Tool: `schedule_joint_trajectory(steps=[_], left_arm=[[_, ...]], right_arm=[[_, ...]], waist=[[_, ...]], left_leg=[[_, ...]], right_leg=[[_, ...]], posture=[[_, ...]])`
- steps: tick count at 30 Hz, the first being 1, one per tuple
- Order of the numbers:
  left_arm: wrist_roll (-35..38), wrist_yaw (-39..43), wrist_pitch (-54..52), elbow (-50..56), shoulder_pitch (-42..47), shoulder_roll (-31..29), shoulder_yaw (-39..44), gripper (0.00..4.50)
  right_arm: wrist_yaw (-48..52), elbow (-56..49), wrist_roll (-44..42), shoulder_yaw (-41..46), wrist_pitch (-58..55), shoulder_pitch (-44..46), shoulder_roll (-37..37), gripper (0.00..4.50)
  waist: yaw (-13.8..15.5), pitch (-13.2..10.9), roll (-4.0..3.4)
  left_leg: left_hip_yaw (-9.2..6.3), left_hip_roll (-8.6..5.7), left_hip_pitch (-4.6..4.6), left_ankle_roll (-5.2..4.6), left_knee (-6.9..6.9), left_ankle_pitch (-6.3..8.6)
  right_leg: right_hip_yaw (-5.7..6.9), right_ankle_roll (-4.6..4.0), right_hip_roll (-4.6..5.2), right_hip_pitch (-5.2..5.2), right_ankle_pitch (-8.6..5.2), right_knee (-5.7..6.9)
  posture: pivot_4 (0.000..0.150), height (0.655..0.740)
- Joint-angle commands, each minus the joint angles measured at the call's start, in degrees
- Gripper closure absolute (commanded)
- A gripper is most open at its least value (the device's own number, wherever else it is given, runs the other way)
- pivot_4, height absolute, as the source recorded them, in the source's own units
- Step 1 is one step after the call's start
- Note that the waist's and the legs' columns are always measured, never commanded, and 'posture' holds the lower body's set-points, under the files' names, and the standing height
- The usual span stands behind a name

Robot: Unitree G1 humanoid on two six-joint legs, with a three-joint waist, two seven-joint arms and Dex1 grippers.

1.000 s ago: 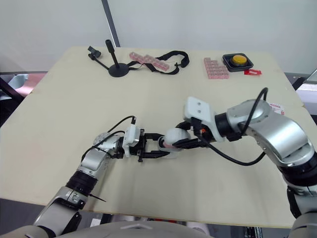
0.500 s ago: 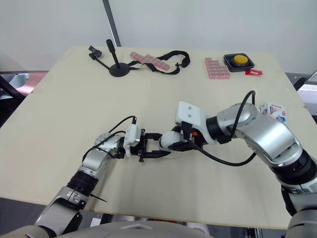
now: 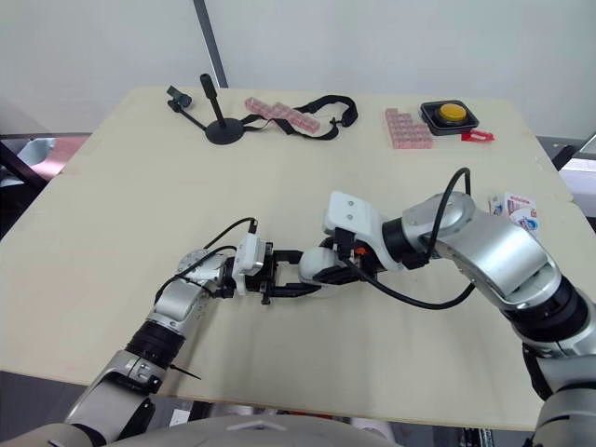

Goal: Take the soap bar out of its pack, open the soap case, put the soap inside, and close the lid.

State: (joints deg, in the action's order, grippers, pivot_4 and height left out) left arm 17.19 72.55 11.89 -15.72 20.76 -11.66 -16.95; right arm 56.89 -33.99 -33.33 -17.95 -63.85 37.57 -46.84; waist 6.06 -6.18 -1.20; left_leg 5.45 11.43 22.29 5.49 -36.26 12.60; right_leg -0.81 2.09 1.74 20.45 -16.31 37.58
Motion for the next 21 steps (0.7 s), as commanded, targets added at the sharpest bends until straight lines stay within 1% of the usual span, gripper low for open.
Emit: schedule_joint_trajectory(steps=[1, 8, 21], left_arm=[[-0.89, -0.76, -0.14, 0.44, -0.12, -0.34, -0.23, 2.61], [-0.93, -0.80, -0.40, 0.62, -0.16, -0.50, -0.22, 2.61], [-1.24, -0.85, -0.60, 0.78, -0.19, -0.44, -0.04, 2.61]], right_arm=[[0.53, -0.46, -0.96, -1.28, -0.46, 0.41, 0.05, 2.54], [1.03, -1.18, -0.70, -2.36, 0.09, 1.29, -0.23, 2.54], [0.24, -0.78, 1.60, -4.70, 2.42, -2.44, -1.67, 2.54]], waist=[[0.00, 0.00, 0.00], [0.01, 0.00, 0.00], [0.01, 0.07, 0.02]], left_leg=[[0.00, 0.00, 0.00, 0.00, 0.00, 0.00], [0.00, 0.00, -0.01, 0.00, 0.00, 0.00], [0.02, 0.01, -0.19, 0.02, 0.01, 0.01]], right_leg=[[0.00, 0.00, 0.00, 0.00, 0.00, 0.00], [-0.01, 0.00, 0.00, 0.00, 0.00, 0.02], [-0.05, 0.00, -0.01, -0.14, 0.00, 0.03]], posture=[[0.150, 0.7400], [0.150, 0.7400], [0.150, 0.7400]])
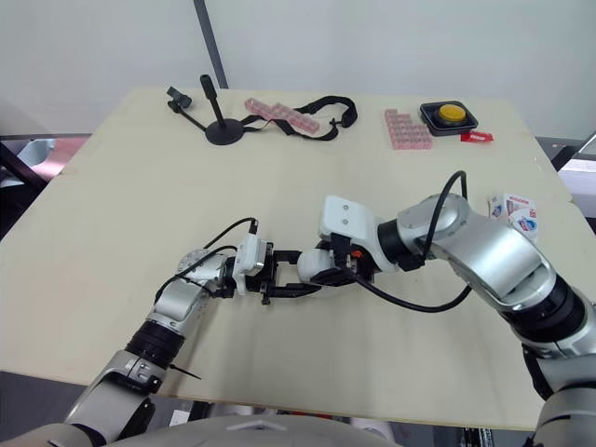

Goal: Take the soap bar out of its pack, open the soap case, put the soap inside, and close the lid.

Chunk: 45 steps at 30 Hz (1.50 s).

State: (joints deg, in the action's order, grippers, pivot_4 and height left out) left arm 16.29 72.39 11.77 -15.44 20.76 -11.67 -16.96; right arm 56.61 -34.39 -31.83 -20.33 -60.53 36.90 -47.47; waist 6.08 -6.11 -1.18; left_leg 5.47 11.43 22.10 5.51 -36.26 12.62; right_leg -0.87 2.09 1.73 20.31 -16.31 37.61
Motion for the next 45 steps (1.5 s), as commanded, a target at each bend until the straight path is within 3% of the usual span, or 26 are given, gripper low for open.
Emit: schedule_joint_trajectory(steps=[1, 8, 45], left_arm=[[-0.34, -0.69, -0.47, 0.47, -0.18, -0.46, 0.00, 2.61], [-0.38, -0.64, -0.35, 0.13, 0.11, -0.47, 0.25, 2.61], [-0.88, -1.19, -0.08, 0.30, -0.22, -0.30, 0.00, 2.61]], right_arm=[[0.50, -0.41, 0.18, -2.25, -0.81, -1.96, -1.17, 2.54], [0.66, -0.59, 0.17, -1.90, -0.60, -2.50, -1.73, 2.54], [1.24, 1.80, 0.72, -2.11, -0.19, -2.29, -0.38, 2.54]], waist=[[-0.02, 0.01, 0.01], [-0.05, 0.01, 0.01], [-0.15, 0.04, 0.05]], left_leg=[[0.01, 0.00, -0.10, 0.01, 0.03, 0.01], [0.14, 0.00, -0.53, 0.05, 0.26, 0.01], [0.15, -0.01, -0.61, 0.09, 0.34, -0.01]], right_leg=[[-0.01, 0.00, 0.00, -0.07, 0.00, -0.02], [-0.11, 0.00, 0.01, -0.34, 0.00, -0.24], [-0.13, 0.00, 0.02, -0.40, 0.00, -0.33]], posture=[[0.150, 0.7400], [0.150, 0.7400], [0.150, 0.7400]])
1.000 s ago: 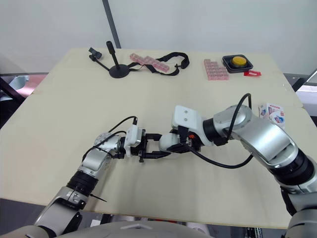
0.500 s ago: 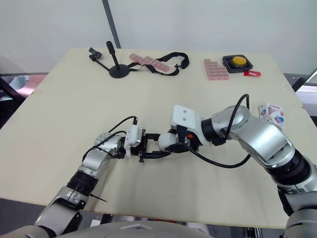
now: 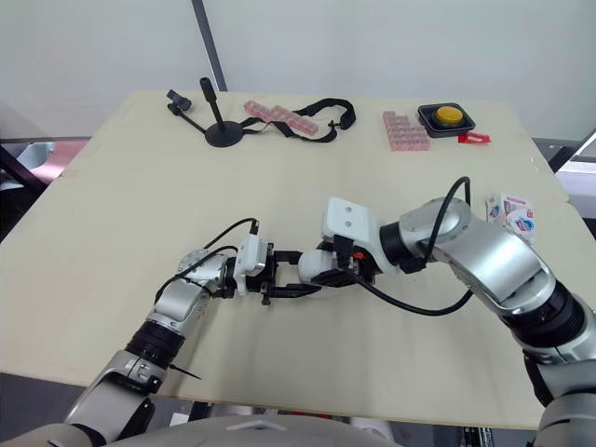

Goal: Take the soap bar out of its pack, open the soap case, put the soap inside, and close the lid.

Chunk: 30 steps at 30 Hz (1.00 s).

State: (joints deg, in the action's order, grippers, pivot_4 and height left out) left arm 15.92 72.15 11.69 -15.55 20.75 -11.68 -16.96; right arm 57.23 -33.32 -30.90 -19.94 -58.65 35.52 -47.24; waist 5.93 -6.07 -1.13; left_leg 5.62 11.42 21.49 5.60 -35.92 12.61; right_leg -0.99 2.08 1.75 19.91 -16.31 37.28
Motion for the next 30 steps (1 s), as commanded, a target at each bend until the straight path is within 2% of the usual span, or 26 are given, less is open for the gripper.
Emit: schedule_joint_trajectory(steps=[1, 2, 7, 30], left_arm=[[-0.51, -0.96, -0.02, 0.45, -0.25, -0.31, -0.01, 2.61], [-0.51, -0.96, -0.03, 0.47, -0.28, -0.33, -0.01, 2.61], [-0.48, -1.05, -0.06, 0.48, -0.37, -0.39, -0.07, 2.61], [-0.43, -0.81, -0.05, -0.26, 0.21, -0.26, -0.23, 2.61]], right_arm=[[0.74, 0.70, -0.49, -2.35, -2.25, -0.81, -0.51, 2.54], [0.74, 0.65, -0.84, -2.13, -2.66, -0.70, -0.35, 1.53], [0.93, 0.26, -1.24, -1.95, -2.54, -0.37, -0.03, 0.02], [1.19, 2.96, 1.28, -1.66, 1.68, 1.30, 0.14, 0.02]], waist=[[0.00, 0.00, 0.00], [0.00, 0.01, 0.01], [0.01, 0.00, 0.02], [0.01, -0.01, 0.01]], left_leg=[[0.00, 0.00, 0.00, 0.00, 0.00, 0.00], [0.00, 0.00, 0.00, 0.00, 0.00, 0.00], [0.03, 0.01, 0.02, 0.01, 0.04, -0.01], [0.04, 0.00, 0.08, 0.02, 0.08, -0.01]], right_leg=[[0.00, 0.00, 0.00, 0.00, 0.00, 0.00], [0.00, 0.00, 0.00, 0.00, 0.00, 0.00], [-0.02, 0.00, -0.02, 0.04, 0.00, -0.01], [-0.02, 0.00, -0.01, 0.13, 0.00, 0.00]], posture=[[0.150, 0.7400], [0.150, 0.7400], [0.150, 0.7400], [0.150, 0.7400]])
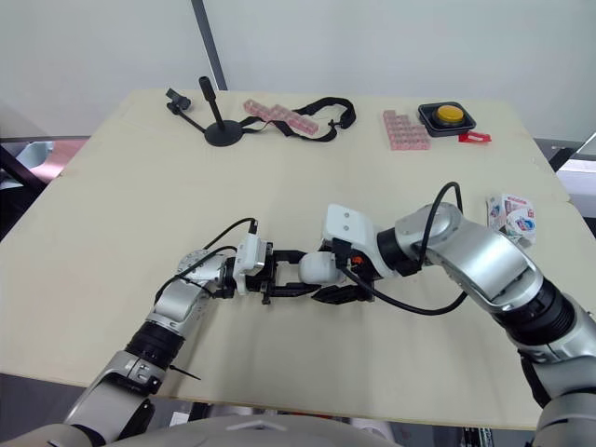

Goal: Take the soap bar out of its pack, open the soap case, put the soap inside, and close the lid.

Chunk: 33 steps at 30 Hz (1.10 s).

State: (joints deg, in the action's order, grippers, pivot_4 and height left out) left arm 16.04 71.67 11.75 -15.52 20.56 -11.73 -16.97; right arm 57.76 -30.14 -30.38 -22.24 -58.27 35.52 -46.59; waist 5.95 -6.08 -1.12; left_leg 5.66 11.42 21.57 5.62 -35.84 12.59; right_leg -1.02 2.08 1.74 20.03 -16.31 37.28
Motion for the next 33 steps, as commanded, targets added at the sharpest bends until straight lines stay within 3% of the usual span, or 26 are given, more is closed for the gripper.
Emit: schedule_joint_trajectory(steps=[1, 33], left_arm=[[-0.55, -0.30, -0.07, -0.36, 0.42, -0.20, -0.21, 2.61], [-0.63, -0.47, -0.39, 0.27, 0.08, -0.26, -0.45, 2.61]], right_arm=[[0.80, -0.07, 0.84, 0.63, 1.44, 1.42, -0.58, 0.02], [2.72, 1.93, 3.11, 0.16, 3.90, 4.76, 0.82, 0.02]], waist=[[0.00, 0.00, 0.00], [-0.02, 0.00, 0.00]], left_leg=[[0.00, 0.00, 0.00, 0.00, 0.00, 0.00], [0.00, 0.00, 0.01, 0.00, 0.01, 0.00]], right_leg=[[0.00, 0.00, 0.00, 0.00, 0.00, 0.00], [0.00, 0.00, -0.01, 0.00, 0.00, 0.04]], posture=[[0.150, 0.7400], [0.150, 0.7400]])
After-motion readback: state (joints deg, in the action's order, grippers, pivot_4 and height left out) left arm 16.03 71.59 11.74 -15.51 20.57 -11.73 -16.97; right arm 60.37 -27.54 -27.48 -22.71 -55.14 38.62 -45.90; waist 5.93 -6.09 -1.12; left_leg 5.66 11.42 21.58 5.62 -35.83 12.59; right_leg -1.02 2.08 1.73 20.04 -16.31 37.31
